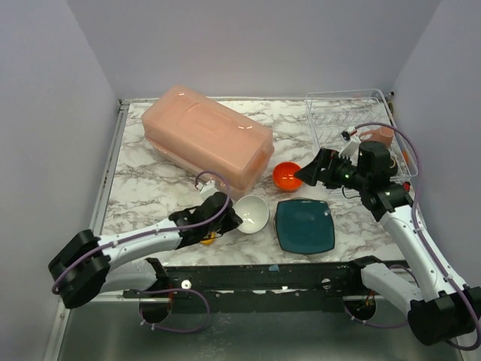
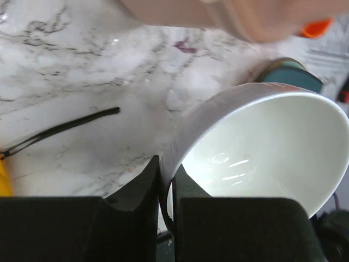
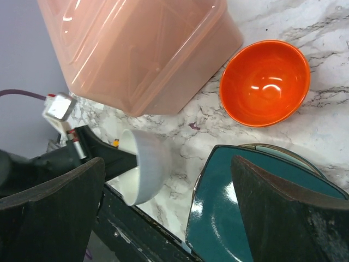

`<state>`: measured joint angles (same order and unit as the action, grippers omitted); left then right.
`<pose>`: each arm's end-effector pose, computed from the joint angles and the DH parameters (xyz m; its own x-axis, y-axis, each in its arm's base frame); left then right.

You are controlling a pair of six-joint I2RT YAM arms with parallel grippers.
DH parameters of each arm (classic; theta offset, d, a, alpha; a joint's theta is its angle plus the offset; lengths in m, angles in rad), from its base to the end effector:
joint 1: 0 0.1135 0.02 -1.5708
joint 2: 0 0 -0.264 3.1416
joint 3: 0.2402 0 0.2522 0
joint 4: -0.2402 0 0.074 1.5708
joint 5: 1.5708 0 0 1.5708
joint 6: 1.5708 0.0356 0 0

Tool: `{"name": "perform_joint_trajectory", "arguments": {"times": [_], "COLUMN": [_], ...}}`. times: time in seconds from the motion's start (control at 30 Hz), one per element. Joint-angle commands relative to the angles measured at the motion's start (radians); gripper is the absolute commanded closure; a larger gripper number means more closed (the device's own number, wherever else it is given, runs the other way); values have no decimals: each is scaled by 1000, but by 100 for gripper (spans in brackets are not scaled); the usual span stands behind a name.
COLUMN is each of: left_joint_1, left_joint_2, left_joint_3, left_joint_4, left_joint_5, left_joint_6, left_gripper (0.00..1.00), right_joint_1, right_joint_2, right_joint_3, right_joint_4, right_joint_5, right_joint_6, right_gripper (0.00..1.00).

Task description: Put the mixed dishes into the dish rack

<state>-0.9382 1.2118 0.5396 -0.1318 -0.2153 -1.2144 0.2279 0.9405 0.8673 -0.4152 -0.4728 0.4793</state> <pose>0.1432 -0.1824 0.1767 -0.8048 -0.4507 -0.3863 -0.1547 0.7875 -0.5966 0.1974 0.0624 0.3191 -0.6790 0.2640 -0.6850 -0.3153 0.7378 0.5968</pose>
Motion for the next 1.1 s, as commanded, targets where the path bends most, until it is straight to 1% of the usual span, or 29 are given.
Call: {"name": "perform_joint_trajectory", "arguments": {"times": [0.0,0.03,0.1,0.2,0.23,0.3,0.33,0.37,0.43,0.6,0.7,0.83,0.97,1.07], "left_joint_1": [1,11,68,177,204,245,258,267,280,291,293,293,296,296], "left_joint_2": [-188,-215,-251,-283,-297,-327,-343,-354,-372,-389,-392,-394,-399,-397], "left_joint_3": [9,21,42,54,51,41,39,39,43,39,20,-13,-14,-15], "left_joint_4": [81,81,93,161,200,255,273,286,303,322,340,371,352,341], "left_joint_5": [133,173,323,527,581,633,643,650,663,672,671,671,653,647], "left_joint_6": [186,210,223,185,168,131,114,103,80,35,6,-39,-38,-32], "left_gripper": [100,100,100,100,100,100,100,100,100,100,100,100,100,100], "right_joint_1": [0,0,0,1,0,8,19,30,64,149,209,330,436,484], "right_joint_2": [20,19,18,3,-8,-33,-48,-60,-87,-109,-85,-47,-33,-25], "right_joint_3": [-16,-18,-27,-61,-84,-139,-167,-185,-211,-233,-232,-210,-178,-149], "right_joint_4": [34,47,95,206,270,398,474,514,570,645,654,683,663,590], "right_joint_5": [-46,-81,-169,-333,-368,-435,-452,-458,-457,-423,-370,-299,-208,-117], "right_joint_6": [36,46,76,160,218,320,358,395,437,492,490,488,464,434], "right_gripper": [0,0,0,0,0,0,0,0,0,0,0,0,0,0]}}
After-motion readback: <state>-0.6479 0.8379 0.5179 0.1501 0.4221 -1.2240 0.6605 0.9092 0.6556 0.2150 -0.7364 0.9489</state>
